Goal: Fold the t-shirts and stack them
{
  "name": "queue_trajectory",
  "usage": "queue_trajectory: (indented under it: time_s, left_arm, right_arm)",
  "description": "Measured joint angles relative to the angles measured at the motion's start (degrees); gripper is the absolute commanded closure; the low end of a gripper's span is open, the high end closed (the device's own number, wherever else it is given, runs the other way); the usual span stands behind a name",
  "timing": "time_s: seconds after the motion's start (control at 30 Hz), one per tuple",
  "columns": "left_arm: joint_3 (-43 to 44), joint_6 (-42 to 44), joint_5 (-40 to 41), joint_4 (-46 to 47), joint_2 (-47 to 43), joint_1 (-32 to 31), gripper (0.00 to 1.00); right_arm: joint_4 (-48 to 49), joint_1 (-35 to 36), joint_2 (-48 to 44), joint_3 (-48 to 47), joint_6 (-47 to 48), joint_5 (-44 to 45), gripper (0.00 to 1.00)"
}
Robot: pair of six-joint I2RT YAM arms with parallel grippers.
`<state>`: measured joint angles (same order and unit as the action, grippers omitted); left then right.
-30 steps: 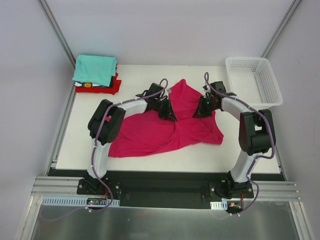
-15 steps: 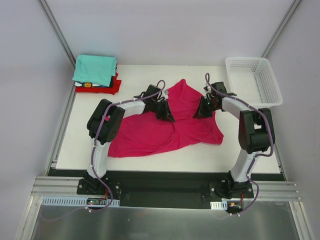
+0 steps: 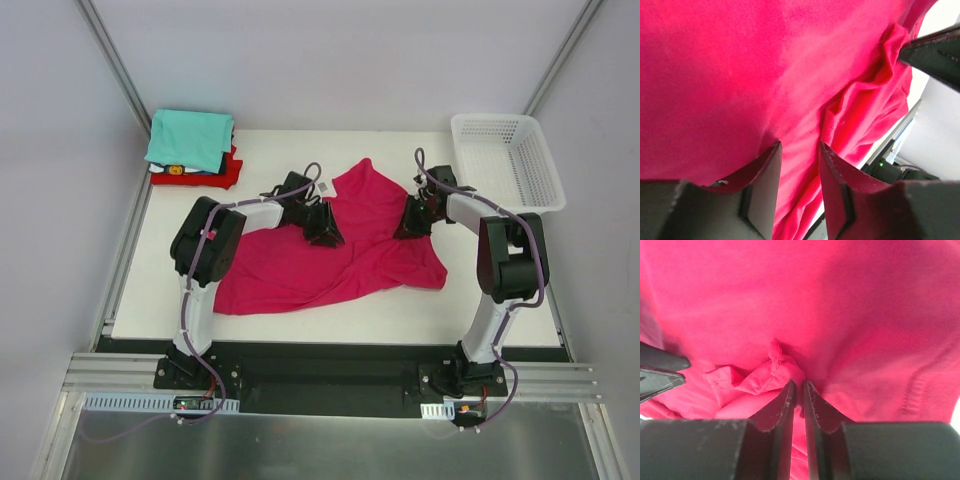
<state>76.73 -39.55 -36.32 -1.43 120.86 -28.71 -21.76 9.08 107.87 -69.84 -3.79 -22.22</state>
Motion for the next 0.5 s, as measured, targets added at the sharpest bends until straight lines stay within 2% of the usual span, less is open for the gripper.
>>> queue_trajectory:
  time_s: [0.33,0.5]
  left_arm:
    - [-0.74,-0.17,-0.59,0.28,-0.61,0.68,0.6]
    - [-2.82,0.0,0.02,0.52,-2.29,0.68,0.6]
  right_arm:
    - [-0.96,-0.96,0.52,-0.94,1.33,2.49,0.65]
    - [-1.05,-0.96,0.5,-1.95,1.33,2.47,0.63]
